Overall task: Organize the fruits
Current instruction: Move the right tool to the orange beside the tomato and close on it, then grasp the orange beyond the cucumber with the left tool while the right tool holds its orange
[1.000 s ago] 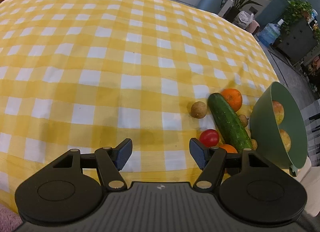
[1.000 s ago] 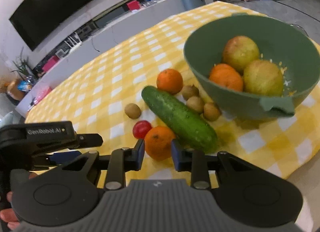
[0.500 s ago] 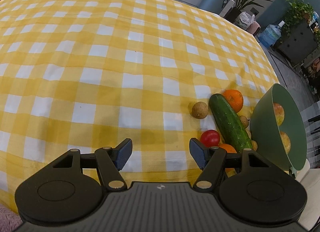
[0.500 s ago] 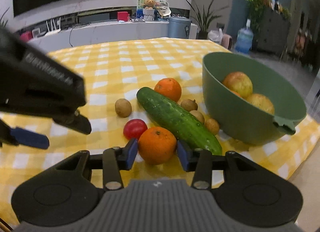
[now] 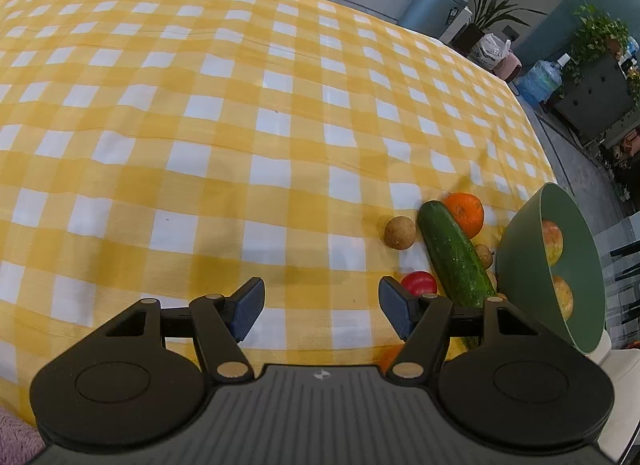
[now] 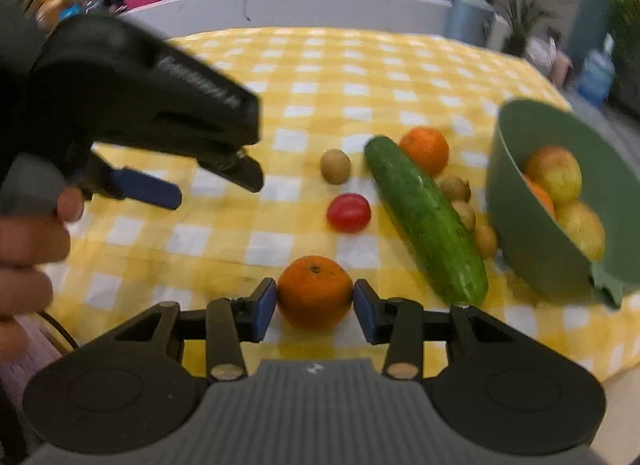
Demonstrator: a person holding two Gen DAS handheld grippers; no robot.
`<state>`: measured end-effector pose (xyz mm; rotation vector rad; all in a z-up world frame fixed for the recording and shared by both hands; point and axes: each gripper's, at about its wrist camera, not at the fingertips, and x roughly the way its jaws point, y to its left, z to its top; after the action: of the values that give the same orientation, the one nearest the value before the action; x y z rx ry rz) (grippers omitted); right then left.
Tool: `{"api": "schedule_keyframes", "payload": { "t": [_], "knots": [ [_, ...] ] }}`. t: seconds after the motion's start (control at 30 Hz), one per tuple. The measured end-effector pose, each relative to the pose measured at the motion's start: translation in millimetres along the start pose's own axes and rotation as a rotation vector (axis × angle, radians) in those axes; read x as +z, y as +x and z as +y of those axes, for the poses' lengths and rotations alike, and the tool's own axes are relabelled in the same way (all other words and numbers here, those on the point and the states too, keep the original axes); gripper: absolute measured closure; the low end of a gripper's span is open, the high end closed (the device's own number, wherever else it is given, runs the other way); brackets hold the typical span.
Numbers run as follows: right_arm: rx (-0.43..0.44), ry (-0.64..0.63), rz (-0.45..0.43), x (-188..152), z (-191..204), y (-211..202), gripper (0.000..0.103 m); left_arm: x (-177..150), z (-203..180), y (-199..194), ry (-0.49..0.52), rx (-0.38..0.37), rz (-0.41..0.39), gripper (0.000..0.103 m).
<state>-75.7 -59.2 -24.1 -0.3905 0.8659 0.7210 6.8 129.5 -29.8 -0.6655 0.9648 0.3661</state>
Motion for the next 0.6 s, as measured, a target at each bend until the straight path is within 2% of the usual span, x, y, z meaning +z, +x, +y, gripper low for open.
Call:
{"api": "schedule_keyframes", "payload": {
  "t": [0.13, 0.23, 0.6],
  "knots": [
    [0.019, 0.003, -0.017, -7.4, 0.4, 8.3, 0.05, 0.0, 0.5, -0.5, -0.001, 0.0, -0.001, 0.026],
    [0.029, 0.04, -0.041, -10.9, -5.0, 12.0, 0.056, -0.1, 0.1, -0.8, -0.002, -0.001, -0.001, 0.026],
    [0.027, -0.005, -0.044, -12.6, -6.5, 16.9, 0.061, 0.2, -0.8, -1.6, 0.015, -0.015, -0.012, 0.026]
  ]
}}
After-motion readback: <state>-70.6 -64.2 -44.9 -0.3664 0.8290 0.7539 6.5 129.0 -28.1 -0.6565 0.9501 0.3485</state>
